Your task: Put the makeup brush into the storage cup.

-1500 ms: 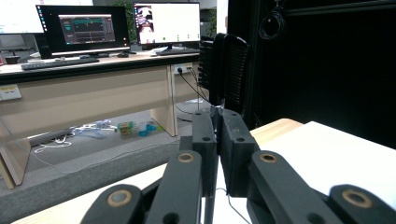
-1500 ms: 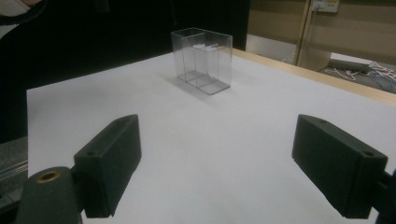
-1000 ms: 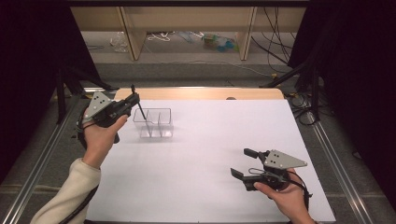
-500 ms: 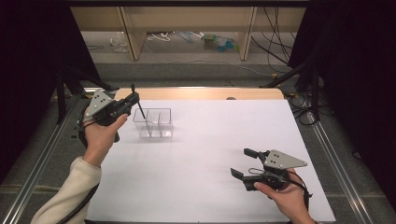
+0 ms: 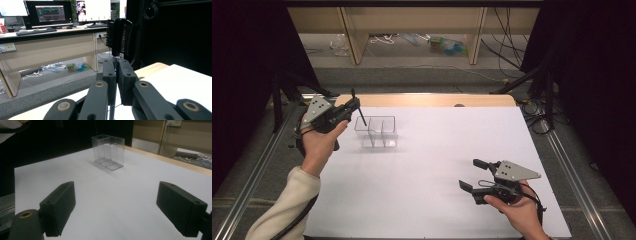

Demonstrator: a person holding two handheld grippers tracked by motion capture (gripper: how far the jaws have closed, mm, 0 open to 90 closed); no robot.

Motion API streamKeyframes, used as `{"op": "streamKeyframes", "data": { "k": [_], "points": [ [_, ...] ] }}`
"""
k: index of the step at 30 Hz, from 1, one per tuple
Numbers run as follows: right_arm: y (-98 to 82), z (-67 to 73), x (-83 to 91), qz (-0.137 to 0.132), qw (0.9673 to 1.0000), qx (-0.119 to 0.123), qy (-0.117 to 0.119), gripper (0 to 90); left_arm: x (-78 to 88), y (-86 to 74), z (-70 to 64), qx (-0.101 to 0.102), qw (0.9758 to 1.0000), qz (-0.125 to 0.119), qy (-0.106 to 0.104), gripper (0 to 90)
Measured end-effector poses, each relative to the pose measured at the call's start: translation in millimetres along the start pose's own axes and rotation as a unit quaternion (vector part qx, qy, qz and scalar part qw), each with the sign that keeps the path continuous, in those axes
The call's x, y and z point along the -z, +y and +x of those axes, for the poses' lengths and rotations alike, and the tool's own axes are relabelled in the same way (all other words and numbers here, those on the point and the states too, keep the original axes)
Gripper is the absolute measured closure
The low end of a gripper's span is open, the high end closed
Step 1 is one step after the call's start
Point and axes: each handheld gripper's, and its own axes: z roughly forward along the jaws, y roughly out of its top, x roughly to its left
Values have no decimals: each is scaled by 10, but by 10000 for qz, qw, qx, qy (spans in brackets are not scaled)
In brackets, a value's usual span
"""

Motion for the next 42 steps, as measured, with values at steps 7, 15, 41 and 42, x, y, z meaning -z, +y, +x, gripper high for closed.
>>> {"op": "streamKeyframes", "data": {
  "k": [7,15,41,42],
  "points": [
    [-1,1,-1,6,10000,4,5,169,-15,-10,15,-7,10000,-1,20,851],
    [-1,1,0,6,10000,-2,6,168,-43,-30,33,-55,10000,15,57,851],
    [1,3,10,97,9999,-9,-26,169,-88,-129,75,-98,9999,72,117,850],
    [1,3,10,96,10000,-9,-23,169,-89,-132,77,-102,9999,80,114,851]
  ]
}}
